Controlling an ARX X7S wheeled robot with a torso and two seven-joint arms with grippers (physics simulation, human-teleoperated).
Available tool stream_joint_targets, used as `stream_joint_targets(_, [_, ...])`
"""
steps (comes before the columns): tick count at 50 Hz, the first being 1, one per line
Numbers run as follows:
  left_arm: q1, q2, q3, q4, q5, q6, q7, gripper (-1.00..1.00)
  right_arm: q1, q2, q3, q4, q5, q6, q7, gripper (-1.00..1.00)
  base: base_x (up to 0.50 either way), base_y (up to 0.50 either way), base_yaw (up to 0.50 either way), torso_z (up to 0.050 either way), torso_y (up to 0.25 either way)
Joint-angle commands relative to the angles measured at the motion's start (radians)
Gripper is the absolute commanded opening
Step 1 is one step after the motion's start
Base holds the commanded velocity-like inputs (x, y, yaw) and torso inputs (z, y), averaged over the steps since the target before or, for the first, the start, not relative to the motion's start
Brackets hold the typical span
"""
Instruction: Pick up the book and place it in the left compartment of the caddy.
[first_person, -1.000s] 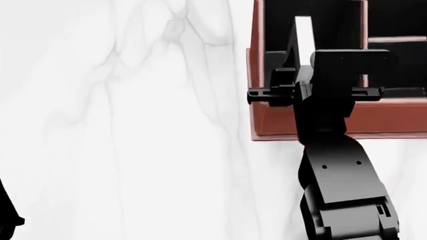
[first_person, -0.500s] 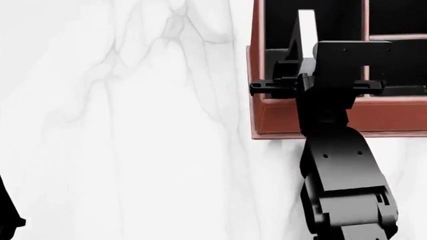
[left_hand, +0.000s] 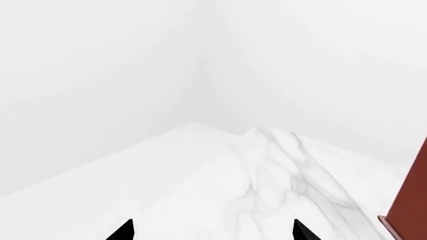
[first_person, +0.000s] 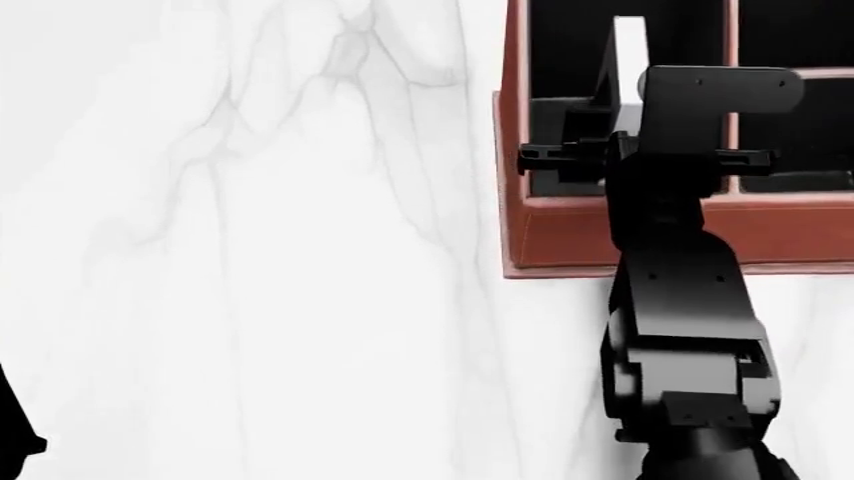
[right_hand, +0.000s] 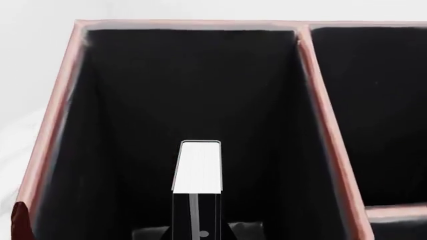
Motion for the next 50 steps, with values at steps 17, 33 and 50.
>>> stream_joint_targets(17, [-0.001, -0.007, -0.003, 0.004, -0.013, 0.000, -0.009, 1.00, 0.033, -0.044, 0.215, 0.078, -0.231, -0.030, -0.062, 1.00, 0.00, 0.00, 0.00, 0.000, 0.002])
stream_joint_targets(33, [0.004, -0.009, -0.001, 0.006, -0.012, 0.007, -0.012, 1.00, -0.227, 0.015, 0.245, -0.361, -0.302, 0.124, 0.110, 1.00, 0.00, 0.00, 0.00, 0.000, 0.001])
stream_joint_targets(50, [0.004, -0.014, 0.000, 0.012, -0.013, 0.008, -0.015, 1.00, -0.684, -0.026, 0.363, -1.920, -0.419, 0.684, -0.020, 1.00, 0.00, 0.00, 0.00, 0.000, 0.001])
